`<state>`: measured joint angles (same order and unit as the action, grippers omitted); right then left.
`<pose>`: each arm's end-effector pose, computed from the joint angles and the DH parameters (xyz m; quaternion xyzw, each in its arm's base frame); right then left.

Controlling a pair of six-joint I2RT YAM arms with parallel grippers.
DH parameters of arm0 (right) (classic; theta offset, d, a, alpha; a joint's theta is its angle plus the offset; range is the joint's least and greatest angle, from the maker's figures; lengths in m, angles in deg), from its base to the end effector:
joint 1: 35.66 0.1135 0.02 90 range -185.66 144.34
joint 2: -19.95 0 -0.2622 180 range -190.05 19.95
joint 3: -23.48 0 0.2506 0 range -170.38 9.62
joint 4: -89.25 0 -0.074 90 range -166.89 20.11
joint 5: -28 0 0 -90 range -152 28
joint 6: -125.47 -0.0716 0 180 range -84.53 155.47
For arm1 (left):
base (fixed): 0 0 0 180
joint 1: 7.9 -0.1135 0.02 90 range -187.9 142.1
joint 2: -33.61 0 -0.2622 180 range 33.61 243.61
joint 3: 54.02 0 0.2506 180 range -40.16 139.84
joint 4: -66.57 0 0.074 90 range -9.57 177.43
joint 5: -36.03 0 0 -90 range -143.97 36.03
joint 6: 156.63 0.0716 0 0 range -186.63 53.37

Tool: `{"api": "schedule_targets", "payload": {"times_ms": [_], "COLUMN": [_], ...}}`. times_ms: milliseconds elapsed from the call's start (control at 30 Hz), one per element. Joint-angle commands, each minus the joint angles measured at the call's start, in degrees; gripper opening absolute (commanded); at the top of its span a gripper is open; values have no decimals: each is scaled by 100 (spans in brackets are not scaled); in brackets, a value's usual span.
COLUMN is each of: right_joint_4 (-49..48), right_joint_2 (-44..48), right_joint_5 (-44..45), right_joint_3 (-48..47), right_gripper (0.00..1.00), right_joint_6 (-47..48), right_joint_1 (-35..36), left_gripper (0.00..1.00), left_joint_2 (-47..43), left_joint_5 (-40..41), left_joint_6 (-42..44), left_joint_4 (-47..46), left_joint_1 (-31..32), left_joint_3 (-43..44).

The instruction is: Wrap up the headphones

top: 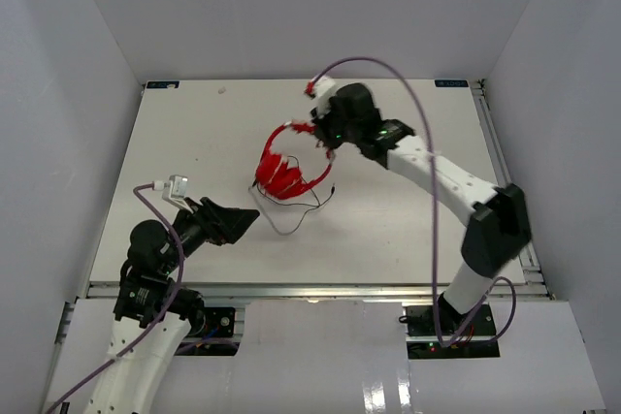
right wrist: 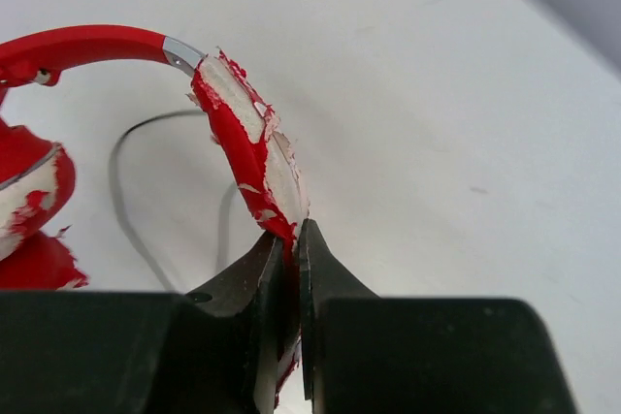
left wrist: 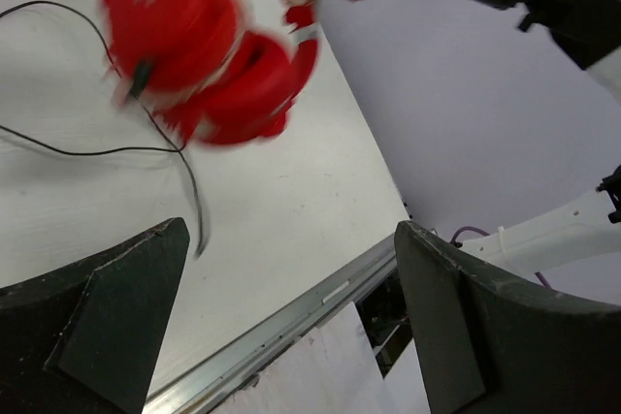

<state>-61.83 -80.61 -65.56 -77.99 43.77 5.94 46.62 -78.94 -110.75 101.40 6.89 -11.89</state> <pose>0.3313 0.3001 0.3069 -0.3759 0.7701 0.1730 0.4855 0.1099 -0.0603 0.2807 -0.0429 0.7371 -0.4617 0.4916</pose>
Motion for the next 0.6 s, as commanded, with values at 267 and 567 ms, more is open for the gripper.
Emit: {"api": "schedule_targets", "payload": {"times_ms": [267,567], "right_joint_4": [-879,-639], "right_joint_2": [3340,3675], "right_joint_5": [2409,1111], "right_joint_3": [2035,2226], "right_gripper": [8,8], "right_joint_6": [-1588,-2157], "right_joint_1": [-2194,-3315], "left_gripper": [98,98], "left_joint_2": [3401,6143], "left_joint_5": [124,635], "left_joint_6": [784,2461], "left_joint_4": [-3449,-7039], "left_joint_1": [1379,2690], "left_joint_3": [29,-96]}}
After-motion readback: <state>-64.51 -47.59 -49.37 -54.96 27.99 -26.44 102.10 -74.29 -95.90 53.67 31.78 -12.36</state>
